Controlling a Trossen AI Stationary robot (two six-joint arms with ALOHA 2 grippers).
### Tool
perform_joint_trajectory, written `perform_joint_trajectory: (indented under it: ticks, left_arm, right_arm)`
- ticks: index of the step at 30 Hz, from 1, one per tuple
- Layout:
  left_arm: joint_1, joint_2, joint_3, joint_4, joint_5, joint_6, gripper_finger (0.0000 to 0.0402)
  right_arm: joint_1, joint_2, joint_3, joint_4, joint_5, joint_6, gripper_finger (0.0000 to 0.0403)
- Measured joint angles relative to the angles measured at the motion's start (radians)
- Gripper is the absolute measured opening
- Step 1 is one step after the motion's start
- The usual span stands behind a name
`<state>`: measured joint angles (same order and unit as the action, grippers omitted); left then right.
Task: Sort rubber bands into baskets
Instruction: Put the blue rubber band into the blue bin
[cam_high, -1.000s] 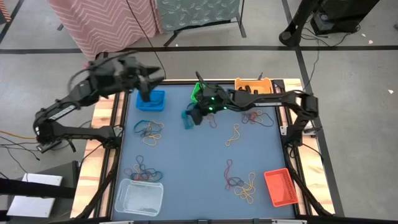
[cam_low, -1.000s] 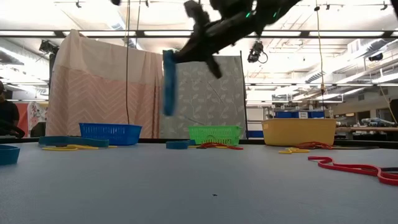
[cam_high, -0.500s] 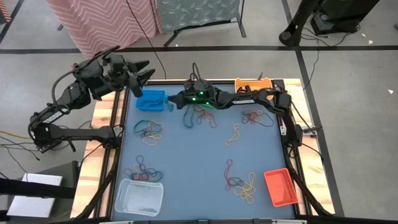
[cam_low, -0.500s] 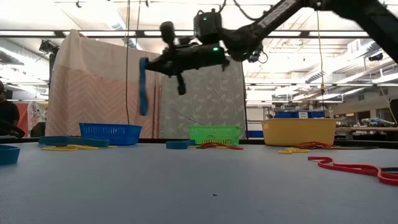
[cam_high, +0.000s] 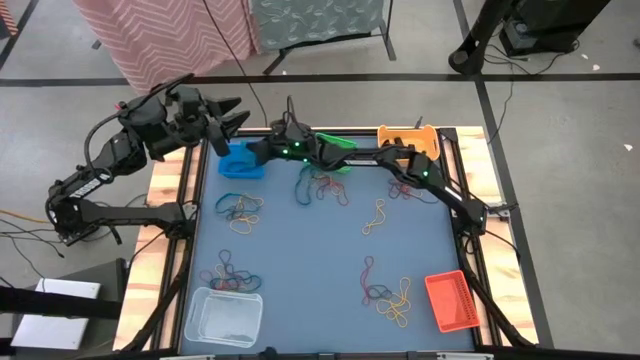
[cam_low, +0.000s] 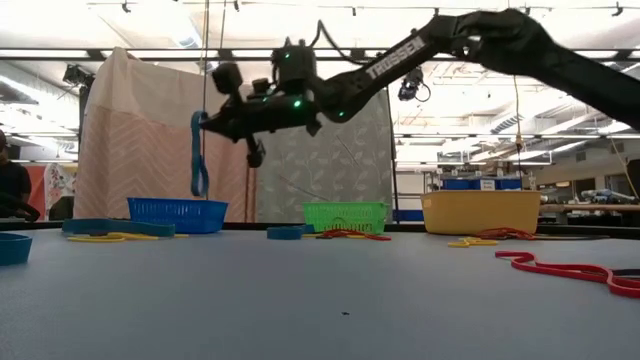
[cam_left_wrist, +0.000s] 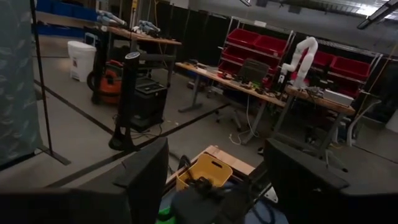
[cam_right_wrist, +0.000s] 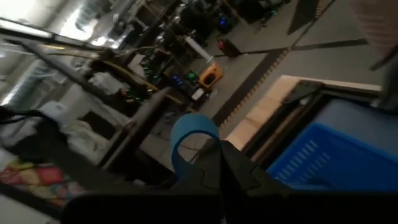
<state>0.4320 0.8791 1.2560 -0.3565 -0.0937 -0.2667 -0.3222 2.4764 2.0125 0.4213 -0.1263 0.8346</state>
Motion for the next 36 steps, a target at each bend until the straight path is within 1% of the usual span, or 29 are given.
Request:
perform_joint_trajectory:
  ticks: [5, 7, 10, 12, 14, 16, 20, 24, 27, 29, 31, 34, 36]
  left_arm:
    - [0.0, 0.0, 0.0, 0.0, 0.0, 0.0, 0.0266]
    - [0.0, 0.0, 0.0, -0.001, 0.0, 0.0, 0.0266]
    - [0.0, 0.0, 0.0, -0.001, 0.0, 0.002, 0.0266]
    - [0.0, 0.0, 0.0, -0.001, 0.0, 0.002, 0.0266]
    - [0.0, 0.0, -0.001, -0.001, 0.0, 0.003, 0.0266]
    - [0.0, 0.0, -0.001, -0.001, 0.0, 0.003, 0.0266]
    - [0.0, 0.0, -0.001, -0.001, 0.0, 0.003, 0.0266]
    - [0.0, 0.0, -0.001, -0.001, 0.0, 0.003, 0.0266]
    - [0.0, 0.0, -0.001, 0.0, 0.0, 0.003, 0.0266]
    - [0.0, 0.0, -0.001, -0.001, 0.0, 0.003, 0.0266]
    - [0.0, 0.0, -0.001, 0.0, 0.0, 0.003, 0.0266]
    - [0.0, 0.0, -0.001, 0.0, 0.0, 0.002, 0.0266]
    - [0.0, 0.0, -0.001, 0.0, 0.0, 0.002, 0.0266]
  right_arm:
    - [0.002, 0.059, 0.043, -0.033, 0.074, -0.03, 0.0002]
    - [0.001, 0.061, 0.043, -0.072, 0.083, -0.034, 0.0006]
    - [0.001, 0.06, 0.043, -0.157, 0.085, -0.102, 0.002]
    - [0.002, 0.06, 0.043, -0.195, 0.083, -0.151, 0.0036]
    - [0.002, 0.06, 0.043, -0.209, 0.073, -0.174, 0.006]
    - [0.002, 0.059, 0.043, -0.215, 0.04, -0.185, 0.0092]
    - [0.002, 0.058, 0.043, -0.27, -0.024, -0.218, 0.0172]
    - [-0.003, 0.058, 0.043, -0.293, -0.121, -0.203, 0.0247]
    - [-0.014, 0.056, 0.043, -0.302, -0.141, -0.207, 0.0283]
    - [-0.022, 0.043, 0.043, -0.33, -0.121, -0.211, 0.0293]
    - [-0.03, 0.021, 0.043, -0.354, -0.087, -0.244, 0.0295]
    - [-0.035, -0.023, 0.044, -0.444, 0.018, -0.36, 0.029]
    - [-0.034, -0.046, 0.045, -0.516, 0.062, -0.463, 0.0283]
